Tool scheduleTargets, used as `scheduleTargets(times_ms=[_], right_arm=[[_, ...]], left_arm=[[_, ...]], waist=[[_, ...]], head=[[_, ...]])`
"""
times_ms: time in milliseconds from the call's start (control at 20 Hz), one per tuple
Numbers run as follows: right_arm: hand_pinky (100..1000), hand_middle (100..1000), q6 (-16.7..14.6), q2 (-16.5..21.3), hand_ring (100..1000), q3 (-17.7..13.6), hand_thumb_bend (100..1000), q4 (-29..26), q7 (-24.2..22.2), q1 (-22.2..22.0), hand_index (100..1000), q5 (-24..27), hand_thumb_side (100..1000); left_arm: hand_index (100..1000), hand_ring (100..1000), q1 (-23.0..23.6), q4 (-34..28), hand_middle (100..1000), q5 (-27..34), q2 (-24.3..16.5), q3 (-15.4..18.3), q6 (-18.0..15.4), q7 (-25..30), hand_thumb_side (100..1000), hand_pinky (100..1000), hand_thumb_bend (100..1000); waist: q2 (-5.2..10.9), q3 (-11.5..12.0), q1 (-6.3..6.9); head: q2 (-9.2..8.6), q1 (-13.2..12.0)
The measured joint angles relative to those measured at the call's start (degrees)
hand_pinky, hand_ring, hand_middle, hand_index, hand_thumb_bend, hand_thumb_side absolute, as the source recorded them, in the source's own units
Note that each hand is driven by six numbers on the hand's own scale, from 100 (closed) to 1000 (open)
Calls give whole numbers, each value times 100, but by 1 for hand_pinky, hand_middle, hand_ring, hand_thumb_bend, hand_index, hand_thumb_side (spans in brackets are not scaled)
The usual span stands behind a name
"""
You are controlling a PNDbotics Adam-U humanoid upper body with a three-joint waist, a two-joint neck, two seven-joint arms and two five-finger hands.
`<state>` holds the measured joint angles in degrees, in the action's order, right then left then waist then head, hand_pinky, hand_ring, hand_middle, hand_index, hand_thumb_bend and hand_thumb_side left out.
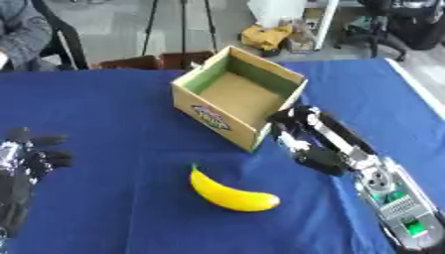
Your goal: Pick up objects on the table and place them in the box.
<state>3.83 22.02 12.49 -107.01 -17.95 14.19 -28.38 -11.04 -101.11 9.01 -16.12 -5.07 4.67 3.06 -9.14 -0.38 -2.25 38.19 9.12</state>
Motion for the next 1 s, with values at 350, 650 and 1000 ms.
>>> scheduleTargets(times_ms=[350, 650, 1000], right_arm=[[557, 663, 74, 3, 646, 275, 100, 250, -436, 121, 806, -453, 863], [611, 734, -73, 0, 709, 485, 100, 362, -621, 391, 838, -1139, 758], [631, 758, -470, -16, 729, 805, 100, 569, -1028, 630, 848, -1990, 708]], left_arm=[[687, 667, 0, -1, 731, 1, 0, 0, 3, 4, 1000, 716, 212], [687, 667, -3, -1, 731, 4, 0, -1, 8, 11, 1000, 716, 211], [688, 668, -3, -1, 732, 6, 0, -2, 13, 21, 1000, 716, 210]], waist=[[2, 3, 0], [29, 7, 0], [45, 15, 3]], head=[[-1, 17], [-1, 58], [-1, 89]])
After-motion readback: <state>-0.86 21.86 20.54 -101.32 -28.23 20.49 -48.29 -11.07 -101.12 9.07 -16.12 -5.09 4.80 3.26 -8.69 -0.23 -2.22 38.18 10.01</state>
